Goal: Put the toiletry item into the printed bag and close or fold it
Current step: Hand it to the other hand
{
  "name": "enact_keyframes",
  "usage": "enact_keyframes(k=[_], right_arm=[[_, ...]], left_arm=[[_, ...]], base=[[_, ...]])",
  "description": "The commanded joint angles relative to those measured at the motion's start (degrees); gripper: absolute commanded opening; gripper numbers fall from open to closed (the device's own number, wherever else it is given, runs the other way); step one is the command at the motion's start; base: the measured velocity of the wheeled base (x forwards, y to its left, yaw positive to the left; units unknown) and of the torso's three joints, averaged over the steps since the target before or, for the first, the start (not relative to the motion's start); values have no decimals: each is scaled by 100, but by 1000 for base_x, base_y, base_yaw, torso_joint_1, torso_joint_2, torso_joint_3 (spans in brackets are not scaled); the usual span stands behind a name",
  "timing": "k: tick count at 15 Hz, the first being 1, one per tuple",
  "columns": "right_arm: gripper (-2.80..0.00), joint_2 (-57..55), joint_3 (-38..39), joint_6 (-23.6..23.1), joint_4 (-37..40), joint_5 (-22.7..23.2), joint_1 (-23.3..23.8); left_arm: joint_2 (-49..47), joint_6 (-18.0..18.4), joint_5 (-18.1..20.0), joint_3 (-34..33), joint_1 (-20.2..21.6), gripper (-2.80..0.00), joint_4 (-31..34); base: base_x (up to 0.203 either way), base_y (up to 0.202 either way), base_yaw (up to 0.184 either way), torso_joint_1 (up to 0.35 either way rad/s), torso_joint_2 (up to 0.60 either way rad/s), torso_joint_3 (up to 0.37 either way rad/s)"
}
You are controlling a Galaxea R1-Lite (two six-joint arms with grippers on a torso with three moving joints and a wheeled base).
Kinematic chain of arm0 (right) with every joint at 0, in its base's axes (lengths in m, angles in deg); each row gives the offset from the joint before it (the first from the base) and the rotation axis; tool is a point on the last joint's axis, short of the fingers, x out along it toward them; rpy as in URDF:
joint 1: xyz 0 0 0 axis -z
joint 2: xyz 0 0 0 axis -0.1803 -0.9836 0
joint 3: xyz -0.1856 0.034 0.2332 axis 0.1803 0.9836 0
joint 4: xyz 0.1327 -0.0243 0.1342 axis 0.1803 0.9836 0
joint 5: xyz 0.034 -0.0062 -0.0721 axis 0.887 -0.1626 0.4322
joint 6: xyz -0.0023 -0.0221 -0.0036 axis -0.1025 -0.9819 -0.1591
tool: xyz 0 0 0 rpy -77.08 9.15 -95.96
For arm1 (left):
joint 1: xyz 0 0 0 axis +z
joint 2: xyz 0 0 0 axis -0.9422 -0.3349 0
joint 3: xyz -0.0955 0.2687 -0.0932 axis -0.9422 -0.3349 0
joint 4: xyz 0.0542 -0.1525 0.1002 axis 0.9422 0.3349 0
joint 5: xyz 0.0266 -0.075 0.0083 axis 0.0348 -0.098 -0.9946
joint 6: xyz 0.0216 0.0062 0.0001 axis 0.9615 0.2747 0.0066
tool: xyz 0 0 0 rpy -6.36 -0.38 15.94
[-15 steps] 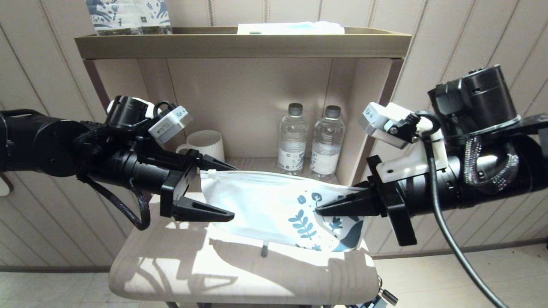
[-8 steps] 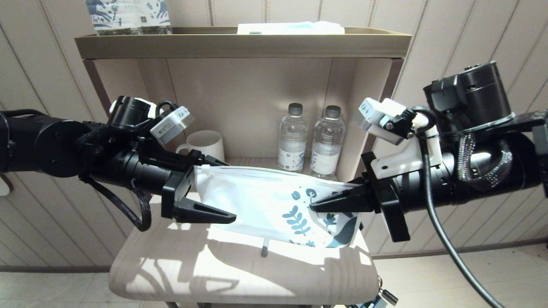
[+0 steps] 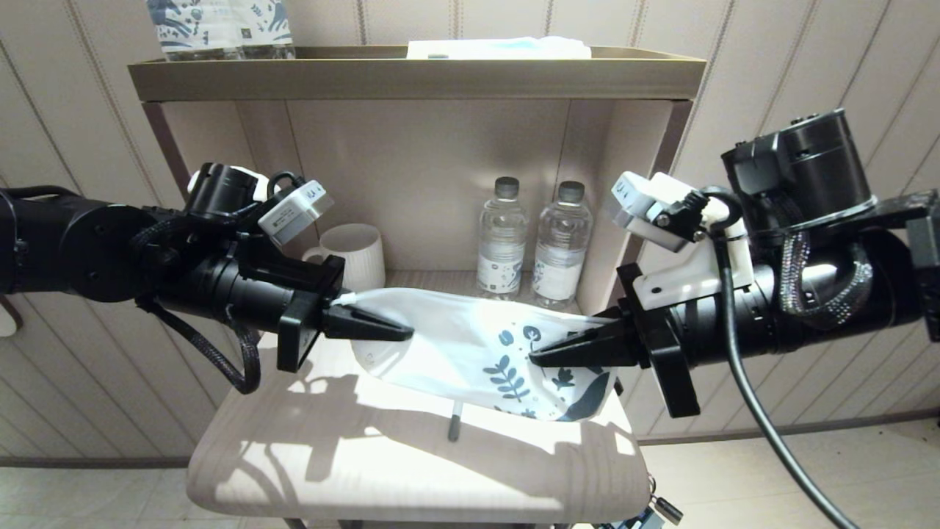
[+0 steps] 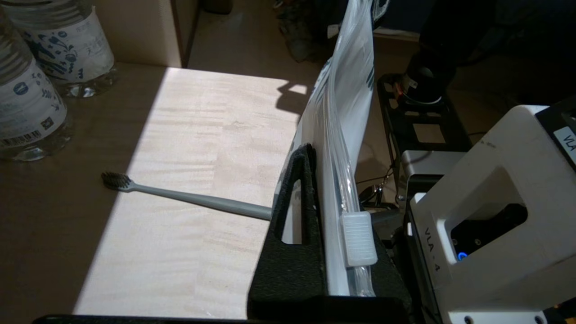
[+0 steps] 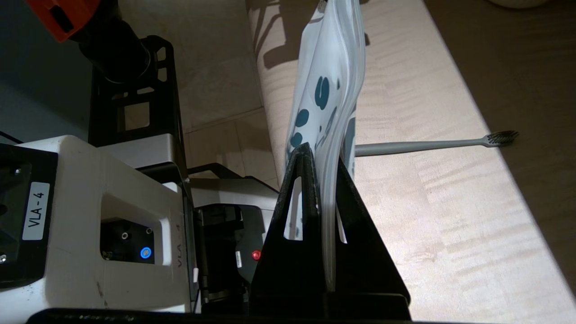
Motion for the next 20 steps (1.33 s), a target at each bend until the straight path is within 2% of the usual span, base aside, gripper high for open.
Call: enact_keyframes(k=[1, 13, 16, 20], right_arm=[[-280, -5, -8, -12, 10, 24, -3], [-280, -112, 0, -4, 7, -20, -92], [-280, -394, -174, -6, -25, -52, -290], [-280, -752, -403, 4, -76, -55, -329]], left_arm=[[-1, 28, 41, -12, -5, -280, -5], [-10, 37, -11, -39, -66, -280, -15], [-19, 37, -38, -57, -110, -280, -15], [-27, 42, -47, -57, -119, -280, -15]], base=[[0, 0, 0, 0, 0, 0], [0, 0, 0, 0, 0, 0], [0, 0, 0, 0, 0, 0], [0, 0, 0, 0, 0, 0]])
